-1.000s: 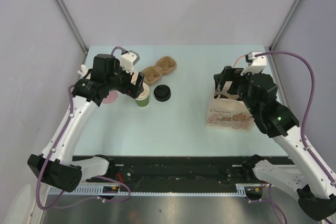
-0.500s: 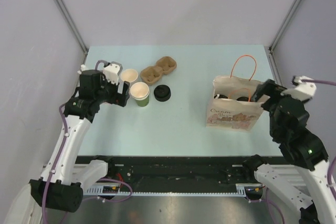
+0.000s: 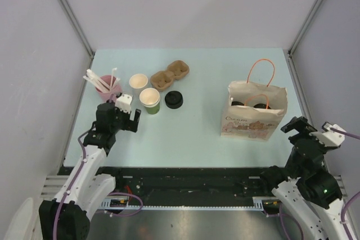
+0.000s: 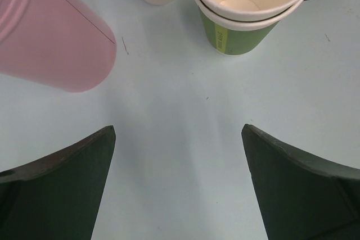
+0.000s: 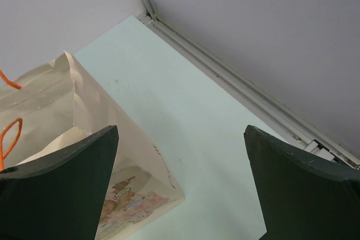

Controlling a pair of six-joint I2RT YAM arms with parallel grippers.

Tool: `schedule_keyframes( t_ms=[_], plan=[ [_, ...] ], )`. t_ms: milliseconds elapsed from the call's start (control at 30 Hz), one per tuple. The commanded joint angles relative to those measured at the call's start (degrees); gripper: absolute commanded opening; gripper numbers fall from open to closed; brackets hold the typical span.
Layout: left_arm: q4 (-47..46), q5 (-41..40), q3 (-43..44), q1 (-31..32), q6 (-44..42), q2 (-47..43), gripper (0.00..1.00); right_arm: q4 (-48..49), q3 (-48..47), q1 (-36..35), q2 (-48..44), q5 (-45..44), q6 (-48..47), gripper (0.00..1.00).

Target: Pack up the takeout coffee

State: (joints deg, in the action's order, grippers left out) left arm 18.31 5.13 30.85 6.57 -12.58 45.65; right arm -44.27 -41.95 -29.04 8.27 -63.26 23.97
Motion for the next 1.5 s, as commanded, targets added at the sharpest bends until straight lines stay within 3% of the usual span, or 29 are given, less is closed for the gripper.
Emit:
schedule_keyframes(
  t_ms=[0,233,1467],
  plan=[
    [-13.28,-0.29,-6.49,-0.33,-1.14,-2.23,1.0,4.81,0.12,-0.14,3.75,-0.28,-0.68,1.0],
    [-17.78,1.47,-9.58,-0.33,0.97,-2.14,1.0,3.05,1.44,-0.23,5.44,1.57,4.33,1.0],
    [-18.13,1.47,-10.72,-0.33,1.07,-0.74,1.0,4.1,1.96,1.18,4.3,4.11,2.84,1.0]
  ],
)
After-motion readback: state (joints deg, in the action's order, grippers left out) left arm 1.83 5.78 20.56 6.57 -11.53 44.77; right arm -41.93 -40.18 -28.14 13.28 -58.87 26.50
